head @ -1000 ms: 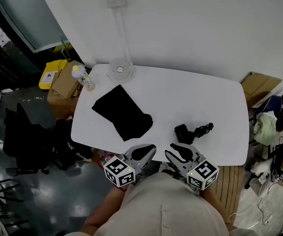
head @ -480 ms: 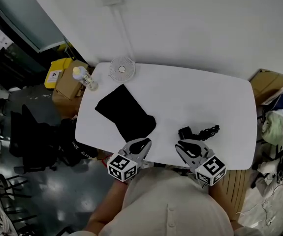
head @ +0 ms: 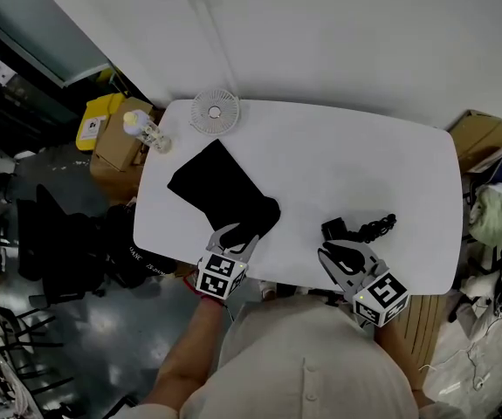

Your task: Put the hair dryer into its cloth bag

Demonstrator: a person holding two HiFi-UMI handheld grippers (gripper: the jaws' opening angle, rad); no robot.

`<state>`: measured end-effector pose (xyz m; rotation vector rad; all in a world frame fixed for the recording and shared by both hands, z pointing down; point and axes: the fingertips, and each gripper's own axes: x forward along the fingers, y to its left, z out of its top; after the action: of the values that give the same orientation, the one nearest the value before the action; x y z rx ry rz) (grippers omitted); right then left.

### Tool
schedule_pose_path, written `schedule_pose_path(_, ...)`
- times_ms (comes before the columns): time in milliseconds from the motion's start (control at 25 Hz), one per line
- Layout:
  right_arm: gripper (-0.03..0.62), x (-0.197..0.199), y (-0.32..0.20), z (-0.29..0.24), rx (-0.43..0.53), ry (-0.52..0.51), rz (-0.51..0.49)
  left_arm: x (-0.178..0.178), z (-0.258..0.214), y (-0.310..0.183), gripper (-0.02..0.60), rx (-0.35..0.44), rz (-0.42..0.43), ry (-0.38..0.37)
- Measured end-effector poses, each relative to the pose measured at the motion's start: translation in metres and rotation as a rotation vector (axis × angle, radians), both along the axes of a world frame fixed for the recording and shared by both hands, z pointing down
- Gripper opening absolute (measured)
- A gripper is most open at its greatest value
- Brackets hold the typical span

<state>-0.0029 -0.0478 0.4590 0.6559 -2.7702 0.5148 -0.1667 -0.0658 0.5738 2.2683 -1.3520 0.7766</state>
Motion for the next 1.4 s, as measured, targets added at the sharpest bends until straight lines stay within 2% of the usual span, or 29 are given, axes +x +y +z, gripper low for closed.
schedule_pose_path(440,0.064,0.015,-0.013,0.008,-0.019,0.026,0.072,-0.026,0.067,-0.013,0.163,-0.164,0.072,-0.322)
schedule_pose_path(680,0.064,0.028,-0.018,0.015,-0.033,0.044,0.113,-0.030,0.085,-0.017,0.161,-0.219,0.085,-0.402)
schedule_pose_path(920,0.064,0.046,-0.023,0.020,-0.038,0.071,0.153,-0.038,0.093,-0.016,0.058,-0.262,0.079,-0.423)
schedule_pose_path(1000,0.067,0.054,-0.026,0.024,-0.030,0.102,0.163,-0.040,0.096,-0.015,0.044,-0.269,0.082,-0.423)
schedule_pose_path(1080,0.114,0.067,-0.029,0.032,-0.002,0.177,0.160,-0.041,0.096,-0.014,0.027,-0.269,0.080,-0.419)
schedule_pose_path(1160,0.127,0.081,-0.032,0.044,0.037,0.287,0.137,-0.042,0.095,-0.015,0.023,-0.267,0.072,-0.400)
schedule_pose_path(1320,0.168,0.105,-0.035,0.075,0.107,0.529,0.032,-0.043,0.083,-0.019,0.021,-0.253,0.033,-0.327)
schedule_pose_path(1400,0.169,0.113,-0.038,0.087,0.143,0.611,-0.011,-0.046,0.074,-0.022,0.021,-0.242,0.011,-0.294)
